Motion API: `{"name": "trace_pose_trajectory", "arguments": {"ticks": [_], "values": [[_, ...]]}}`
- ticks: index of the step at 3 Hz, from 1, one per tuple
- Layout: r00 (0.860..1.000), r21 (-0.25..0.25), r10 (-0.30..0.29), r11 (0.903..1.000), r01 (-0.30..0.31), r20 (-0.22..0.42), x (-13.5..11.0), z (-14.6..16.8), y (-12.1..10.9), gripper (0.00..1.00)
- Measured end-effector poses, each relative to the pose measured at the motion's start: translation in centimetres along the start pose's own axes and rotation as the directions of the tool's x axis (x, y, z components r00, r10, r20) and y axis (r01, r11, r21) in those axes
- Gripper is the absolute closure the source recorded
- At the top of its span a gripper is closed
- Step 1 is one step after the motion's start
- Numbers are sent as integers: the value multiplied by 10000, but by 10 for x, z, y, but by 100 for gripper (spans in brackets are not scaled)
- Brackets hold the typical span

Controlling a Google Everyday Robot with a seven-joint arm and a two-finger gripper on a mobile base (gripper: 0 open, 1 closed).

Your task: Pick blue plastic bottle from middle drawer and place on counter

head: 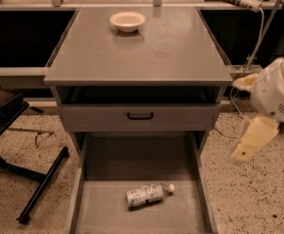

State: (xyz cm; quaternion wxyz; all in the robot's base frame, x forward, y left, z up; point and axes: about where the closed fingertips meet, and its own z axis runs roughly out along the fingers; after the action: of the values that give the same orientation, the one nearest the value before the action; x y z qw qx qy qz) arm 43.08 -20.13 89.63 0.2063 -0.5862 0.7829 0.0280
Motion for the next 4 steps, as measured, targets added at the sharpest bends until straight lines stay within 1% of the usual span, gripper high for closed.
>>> {"name": "trace_pose_trajectory", "arguments": {"ticks": [1, 2, 3, 4], "values": [[9950, -680, 267, 9975, -201, 966, -1, 67, 31, 0], [9875, -1718, 559, 9847, -301, 1475, 1, 111, 61, 0], [9875, -1718, 559, 9847, -301, 1475, 1, 111, 61, 0], [9837, -1646, 494, 9861, -206, 1728, 1, 134, 63, 0]]}}
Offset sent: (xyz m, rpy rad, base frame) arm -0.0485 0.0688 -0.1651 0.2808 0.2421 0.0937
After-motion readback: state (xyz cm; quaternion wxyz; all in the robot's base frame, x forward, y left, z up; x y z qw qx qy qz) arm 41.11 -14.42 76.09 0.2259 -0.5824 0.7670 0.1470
